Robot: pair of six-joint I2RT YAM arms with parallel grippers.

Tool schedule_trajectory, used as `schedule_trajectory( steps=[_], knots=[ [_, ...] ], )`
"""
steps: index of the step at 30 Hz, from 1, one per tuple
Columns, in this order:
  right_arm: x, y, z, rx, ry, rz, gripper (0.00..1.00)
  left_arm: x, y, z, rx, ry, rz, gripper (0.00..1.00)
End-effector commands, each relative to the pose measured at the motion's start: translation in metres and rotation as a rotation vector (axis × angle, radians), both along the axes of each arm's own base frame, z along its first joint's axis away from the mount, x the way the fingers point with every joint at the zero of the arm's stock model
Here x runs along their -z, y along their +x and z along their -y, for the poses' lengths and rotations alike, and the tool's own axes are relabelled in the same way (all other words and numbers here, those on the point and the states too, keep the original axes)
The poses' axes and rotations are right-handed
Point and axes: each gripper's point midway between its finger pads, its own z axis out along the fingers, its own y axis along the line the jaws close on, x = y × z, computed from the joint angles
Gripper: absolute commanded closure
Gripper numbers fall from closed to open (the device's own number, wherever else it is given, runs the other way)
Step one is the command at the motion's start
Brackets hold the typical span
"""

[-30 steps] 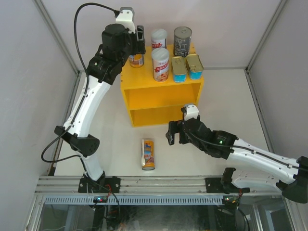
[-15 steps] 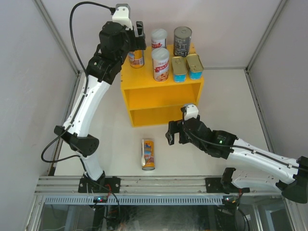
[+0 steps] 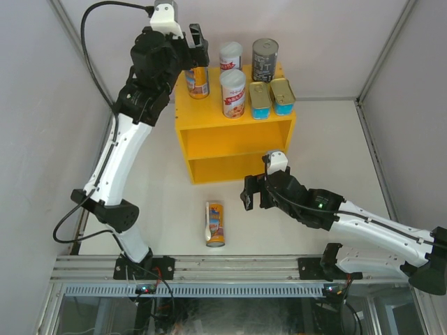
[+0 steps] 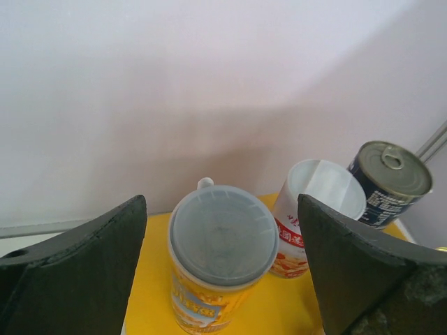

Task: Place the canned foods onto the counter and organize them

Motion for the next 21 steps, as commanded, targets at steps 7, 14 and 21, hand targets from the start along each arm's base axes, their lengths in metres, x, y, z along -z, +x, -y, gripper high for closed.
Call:
schedule_trajectory(
  steps=[7, 14, 21],
  knots=[
    [-0.005, 0.005, -0.007, -0.008, 0.018, 0.025, 0.02, -0.057, -0.047, -0.014, 0.054, -0.110, 0.124, 0.08],
    [-0.007, 0.005, -0.005, 0.013, -0.001, 0.025, 0.02, -0.044, -0.093, -0.023, 0.091, -0.132, 0.101, 0.08],
    [-0.009, 0.006, 0.012, 0.087, -0.016, 0.036, 0.02, 0.025, -0.152, -0.032, 0.124, -0.160, -0.046, 0.09]
  ],
)
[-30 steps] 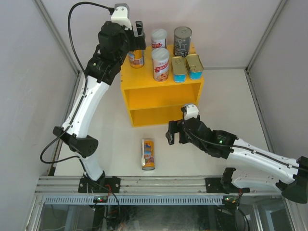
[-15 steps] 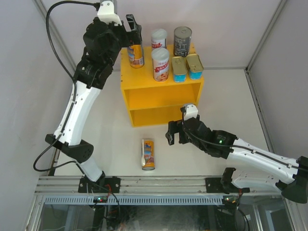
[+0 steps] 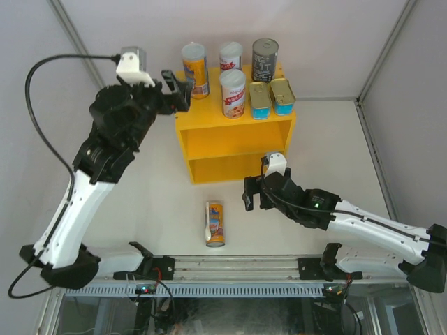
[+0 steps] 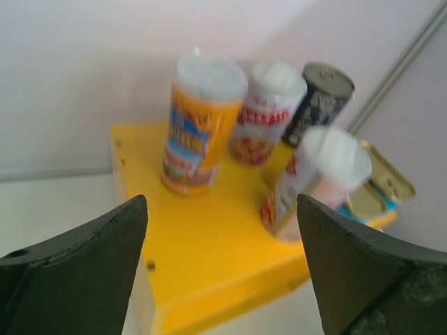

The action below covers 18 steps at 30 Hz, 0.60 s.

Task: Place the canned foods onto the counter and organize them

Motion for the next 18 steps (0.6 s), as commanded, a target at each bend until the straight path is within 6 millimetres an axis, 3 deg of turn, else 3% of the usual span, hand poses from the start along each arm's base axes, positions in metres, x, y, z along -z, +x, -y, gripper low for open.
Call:
schedule_trajectory(
  steps=[1, 6, 11, 18],
  knots=[
    [-0.021, 0.005, 0.011, 0.074, 0.039, 0.046, 0.02, 0.032, -0.039, -0.006, 0.028, -0.055, -0.069, 0.09],
    [-0.020, 0.003, 0.019, 0.105, 0.032, 0.039, 0.02, 0.090, -0.078, -0.014, 0.051, -0.089, -0.177, 0.10],
    [-0.015, -0.003, 0.028, 0.133, 0.017, 0.014, 0.02, 0.136, -0.106, -0.014, 0.080, -0.123, -0.264, 0.11],
    [-0.014, -0.008, 0.042, 0.181, 0.033, 0.004, 0.02, 0.193, -0.133, 0.011, 0.170, -0.112, -0.394, 0.11]
  ],
)
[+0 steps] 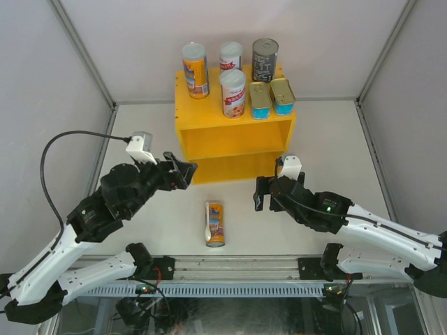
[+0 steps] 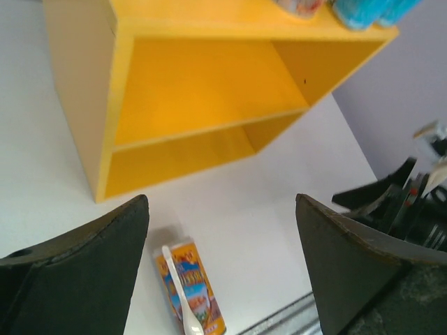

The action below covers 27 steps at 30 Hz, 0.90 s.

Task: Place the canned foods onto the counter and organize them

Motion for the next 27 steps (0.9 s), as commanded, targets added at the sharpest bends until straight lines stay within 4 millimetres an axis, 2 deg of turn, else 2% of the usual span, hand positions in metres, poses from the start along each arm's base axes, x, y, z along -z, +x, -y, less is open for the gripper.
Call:
schedule_trajectory(
  steps=[1, 6, 13, 23, 27],
  knots=[
    [-0.014, 0.000, 0.009, 0.059, 0.052, 0.024, 0.02, 0.036, -0.011, 0.020, 0.036, -0.022, -0.100, 0.11],
    [-0.016, -0.002, 0.010, 0.067, 0.073, 0.019, 0.02, 0.074, -0.025, 0.041, 0.082, -0.024, -0.202, 0.11],
    [-0.018, -0.002, 0.011, 0.073, 0.085, 0.021, 0.02, 0.118, -0.037, 0.059, 0.095, 0.009, -0.316, 0.11],
    [-0.011, -0.006, 0.012, 0.077, 0.082, -0.007, 0.02, 0.187, -0.035, 0.073, 0.030, 0.052, -0.452, 0.07],
    [-0.011, -0.005, 0.014, 0.082, 0.076, 0.003, 0.02, 0.200, -0.031, 0.076, 0.004, 0.084, -0.475, 0.06]
  ],
)
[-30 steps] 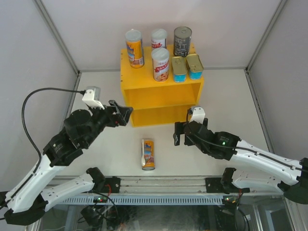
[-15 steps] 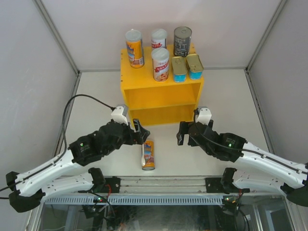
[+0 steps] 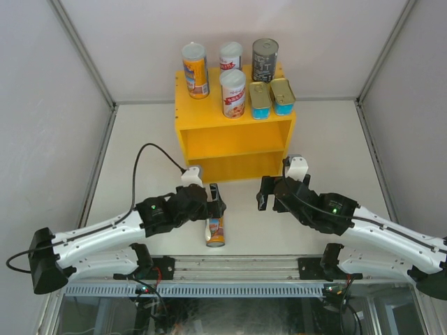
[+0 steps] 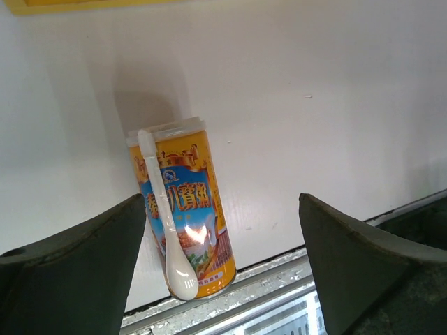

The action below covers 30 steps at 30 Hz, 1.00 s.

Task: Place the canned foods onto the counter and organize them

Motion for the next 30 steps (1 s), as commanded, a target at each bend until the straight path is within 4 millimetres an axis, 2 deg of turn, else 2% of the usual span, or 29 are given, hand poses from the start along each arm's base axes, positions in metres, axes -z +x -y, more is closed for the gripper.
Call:
schedule_trajectory(
  steps=[1, 13, 22, 30],
  knots=[
    [-0.006, 0.001, 0.002, 0.021, 0.026, 0.018, 0.02, -0.001, 0.009, 0.009, -0.055, -0.051, 0.009, 0.06],
    [0.000, 0.001, -0.001, -0.003, 0.038, -0.008, 0.02, 0.035, 0.007, 0.006, -0.059, -0.027, -0.071, 0.04],
    [0.004, 0.003, -0.012, -0.032, 0.049, -0.016, 0.02, 0.062, 0.006, -0.004, -0.085, 0.000, -0.104, 0.03],
    [0.007, 0.005, -0.014, -0.036, 0.042, -0.023, 0.01, 0.081, 0.012, 0.001, -0.071, 0.018, -0.135, 0.03]
  ],
)
